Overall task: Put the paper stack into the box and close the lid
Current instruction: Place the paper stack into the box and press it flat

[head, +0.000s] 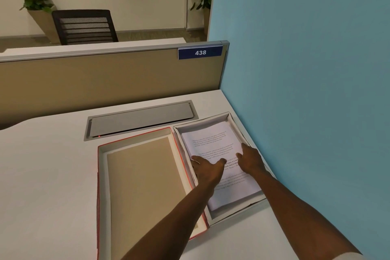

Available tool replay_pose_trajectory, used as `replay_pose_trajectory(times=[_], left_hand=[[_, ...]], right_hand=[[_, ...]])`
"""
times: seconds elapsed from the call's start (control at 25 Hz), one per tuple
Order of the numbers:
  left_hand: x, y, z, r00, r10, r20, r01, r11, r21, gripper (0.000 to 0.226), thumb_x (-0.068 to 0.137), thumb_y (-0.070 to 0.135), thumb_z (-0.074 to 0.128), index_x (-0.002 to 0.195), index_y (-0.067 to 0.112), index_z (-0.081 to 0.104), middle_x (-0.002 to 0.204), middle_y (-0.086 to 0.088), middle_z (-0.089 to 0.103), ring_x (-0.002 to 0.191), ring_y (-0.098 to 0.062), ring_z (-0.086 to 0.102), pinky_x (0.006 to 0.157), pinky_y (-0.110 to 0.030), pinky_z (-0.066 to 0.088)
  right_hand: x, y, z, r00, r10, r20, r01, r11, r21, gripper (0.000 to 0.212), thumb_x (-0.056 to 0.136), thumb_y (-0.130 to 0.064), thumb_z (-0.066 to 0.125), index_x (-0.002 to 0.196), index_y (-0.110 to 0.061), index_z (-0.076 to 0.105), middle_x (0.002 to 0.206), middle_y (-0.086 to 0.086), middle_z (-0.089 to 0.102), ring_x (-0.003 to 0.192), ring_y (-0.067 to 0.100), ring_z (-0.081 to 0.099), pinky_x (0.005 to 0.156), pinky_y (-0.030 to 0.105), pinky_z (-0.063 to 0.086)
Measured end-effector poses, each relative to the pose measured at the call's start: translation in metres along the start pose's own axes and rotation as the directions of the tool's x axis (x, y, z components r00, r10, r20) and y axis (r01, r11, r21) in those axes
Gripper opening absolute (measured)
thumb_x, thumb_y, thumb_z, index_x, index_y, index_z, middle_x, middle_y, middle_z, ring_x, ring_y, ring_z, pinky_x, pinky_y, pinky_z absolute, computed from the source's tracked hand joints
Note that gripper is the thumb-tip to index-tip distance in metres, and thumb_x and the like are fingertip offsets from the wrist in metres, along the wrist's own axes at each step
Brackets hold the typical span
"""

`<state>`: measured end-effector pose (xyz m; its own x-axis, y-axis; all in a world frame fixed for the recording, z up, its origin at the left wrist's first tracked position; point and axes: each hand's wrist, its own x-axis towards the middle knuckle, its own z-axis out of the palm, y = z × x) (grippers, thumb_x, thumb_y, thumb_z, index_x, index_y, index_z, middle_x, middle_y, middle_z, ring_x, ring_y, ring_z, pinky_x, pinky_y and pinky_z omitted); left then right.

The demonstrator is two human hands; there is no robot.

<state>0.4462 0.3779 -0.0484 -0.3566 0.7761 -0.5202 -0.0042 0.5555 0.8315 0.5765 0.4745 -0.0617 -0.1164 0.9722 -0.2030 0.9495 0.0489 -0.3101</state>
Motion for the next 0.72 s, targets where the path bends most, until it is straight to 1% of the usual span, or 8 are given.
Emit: replay_pose_trajectory(times=[0.12, 0.2, 0.28, 0.36, 0.44, 0.52, 0.64, 0.72], left_hand=[[-0.005, 0.005, 0.004, 0.998, -0.006, -0.061, 0.013, 0.992, 0.123, 0.110, 0.095, 0.048, 0.064, 0.164, 0.015, -0.014, 0.175, -0.007, -0.015, 0.163, -0.035, -0.002, 0.131, -0.049, 0.018], [-0.014, 0.006, 0.011, 0.989, 0.071, -0.131, -0.036, 0.967, 0.251, 0.112, 0.093, 0.053, 0.062, 0.164, 0.014, -0.014, 0.174, -0.009, -0.019, 0.163, -0.036, -0.005, 0.131, -0.045, 0.017], [-0.019, 0.005, 0.017, 0.979, 0.157, -0.132, -0.108, 0.941, 0.322, 0.111, 0.092, 0.056, 0.061, 0.164, 0.015, -0.014, 0.174, -0.007, -0.018, 0.163, -0.034, -0.005, 0.129, -0.043, 0.017], [-0.021, 0.004, 0.018, 0.984, 0.162, -0.080, -0.130, 0.942, 0.308, 0.108, 0.093, 0.053, 0.062, 0.165, 0.018, -0.011, 0.176, -0.004, -0.013, 0.163, -0.032, 0.000, 0.128, -0.042, 0.021], [-0.022, 0.002, 0.012, 0.984, 0.169, -0.061, -0.143, 0.942, 0.303, 0.102, 0.095, 0.047, 0.063, 0.165, 0.019, -0.005, 0.177, -0.002, -0.005, 0.163, -0.030, 0.005, 0.127, -0.043, 0.023], [-0.027, -0.002, 0.000, 0.974, 0.220, -0.048, -0.198, 0.941, 0.275, 0.097, 0.095, 0.042, 0.066, 0.166, 0.020, 0.003, 0.176, -0.001, 0.007, 0.162, -0.029, 0.015, 0.127, -0.044, 0.026], [-0.041, -0.013, -0.037, 0.931, 0.359, -0.065, -0.337, 0.915, 0.223, 0.088, 0.093, 0.037, 0.071, 0.164, 0.020, 0.021, 0.171, -0.002, 0.027, 0.157, -0.026, 0.030, 0.124, -0.042, 0.030], [-0.047, -0.028, -0.077, 0.901, 0.411, -0.137, -0.368, 0.893, 0.259, 0.083, 0.092, 0.032, 0.074, 0.161, 0.018, 0.031, 0.166, -0.005, 0.037, 0.152, -0.026, 0.037, 0.122, -0.040, 0.031]], right_hand=[[-0.001, 0.001, 0.003, 1.000, -0.011, -0.002, 0.012, 1.000, 0.010, 0.043, 0.102, -0.025, 0.051, 0.140, -0.005, 0.047, 0.141, 0.016, 0.057, 0.130, 0.034, 0.055, 0.108, 0.042, 0.046], [-0.002, 0.002, 0.005, 1.000, -0.020, -0.001, 0.020, 1.000, -0.005, 0.046, 0.103, -0.025, 0.050, 0.144, -0.005, 0.043, 0.144, 0.016, 0.055, 0.132, 0.033, 0.053, 0.109, 0.040, 0.045], [-0.002, 0.003, 0.008, 1.000, -0.019, 0.007, 0.019, 0.999, -0.026, 0.050, 0.104, -0.025, 0.048, 0.148, -0.005, 0.038, 0.148, 0.015, 0.051, 0.136, 0.033, 0.050, 0.111, 0.040, 0.042], [0.000, 0.003, 0.008, 1.000, -0.012, 0.028, 0.013, 0.999, -0.046, 0.052, 0.104, -0.025, 0.046, 0.151, -0.006, 0.033, 0.151, 0.015, 0.047, 0.139, 0.032, 0.047, 0.112, 0.040, 0.041], [0.000, 0.001, 0.008, 0.999, -0.014, 0.040, 0.017, 0.998, -0.058, 0.054, 0.105, -0.024, 0.044, 0.153, -0.004, 0.028, 0.153, 0.016, 0.044, 0.139, 0.033, 0.046, 0.112, 0.039, 0.041], [-0.003, -0.001, 0.008, 1.000, -0.021, 0.011, 0.022, 0.999, -0.034, 0.055, 0.106, -0.022, 0.042, 0.154, -0.001, 0.025, 0.154, 0.019, 0.041, 0.140, 0.034, 0.044, 0.112, 0.039, 0.041], [-0.017, -0.002, 0.010, 0.993, -0.035, -0.113, 0.042, 0.997, 0.059, 0.052, 0.105, -0.025, 0.043, 0.151, -0.002, 0.035, 0.154, 0.019, 0.042, 0.141, 0.033, 0.043, 0.113, 0.040, 0.041], [-0.033, -0.003, 0.012, 0.974, -0.038, -0.224, 0.076, 0.984, 0.164, 0.048, 0.102, -0.027, 0.049, 0.145, -0.004, 0.046, 0.150, 0.018, 0.047, 0.139, 0.033, 0.046, 0.112, 0.043, 0.044]])
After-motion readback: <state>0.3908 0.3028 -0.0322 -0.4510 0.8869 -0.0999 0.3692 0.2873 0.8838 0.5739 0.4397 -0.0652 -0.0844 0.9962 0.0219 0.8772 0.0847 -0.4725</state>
